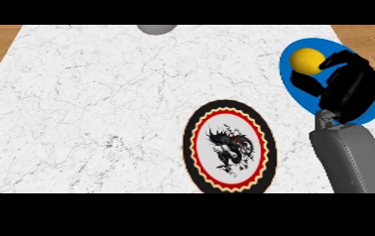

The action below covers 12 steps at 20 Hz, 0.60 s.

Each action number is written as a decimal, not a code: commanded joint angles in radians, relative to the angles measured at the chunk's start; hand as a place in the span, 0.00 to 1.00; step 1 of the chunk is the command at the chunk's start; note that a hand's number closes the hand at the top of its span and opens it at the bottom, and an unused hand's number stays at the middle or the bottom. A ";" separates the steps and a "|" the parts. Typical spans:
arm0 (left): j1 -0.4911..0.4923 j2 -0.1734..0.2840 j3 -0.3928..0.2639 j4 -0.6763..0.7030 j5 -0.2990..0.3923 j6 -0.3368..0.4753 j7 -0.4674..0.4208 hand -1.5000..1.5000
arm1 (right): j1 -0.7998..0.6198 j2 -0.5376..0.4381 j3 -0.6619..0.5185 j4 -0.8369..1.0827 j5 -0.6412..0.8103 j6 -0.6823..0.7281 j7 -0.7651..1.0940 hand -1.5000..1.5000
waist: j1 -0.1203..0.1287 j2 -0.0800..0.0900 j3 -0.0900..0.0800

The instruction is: Pick the lemon from the plate and place it in the plate

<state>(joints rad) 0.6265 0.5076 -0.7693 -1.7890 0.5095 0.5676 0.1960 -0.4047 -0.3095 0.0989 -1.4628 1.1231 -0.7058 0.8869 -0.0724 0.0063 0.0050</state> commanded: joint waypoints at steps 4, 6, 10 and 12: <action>-0.263 0.005 0.177 -0.056 -0.049 -0.015 -0.101 0.50 | 0.019 -0.064 -0.103 0.080 -0.083 -0.102 -0.076 1.00 | 0.009 0.007 0.001; -0.271 0.006 0.175 -0.054 -0.042 -0.016 -0.104 0.50 | 0.034 -0.075 -0.116 0.095 -0.109 -0.119 -0.108 1.00 | 0.009 0.005 0.001; -0.275 0.019 0.151 -0.044 -0.054 -0.004 -0.113 0.50 | 0.033 -0.092 -0.185 0.199 -0.209 -0.076 -0.107 1.00 | 0.027 0.015 0.003; -0.276 0.006 0.146 -0.047 -0.046 -0.001 -0.127 0.50 | 0.057 -0.110 -0.172 0.259 -0.240 -0.005 -0.127 0.00 | 0.042 0.016 0.000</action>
<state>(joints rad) 0.5833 0.5338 -0.7967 -1.7831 0.5246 0.5737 0.1764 -0.3709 -0.3996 -0.0536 -1.2938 0.9493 -0.7738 0.7692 -0.0328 0.0200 0.0057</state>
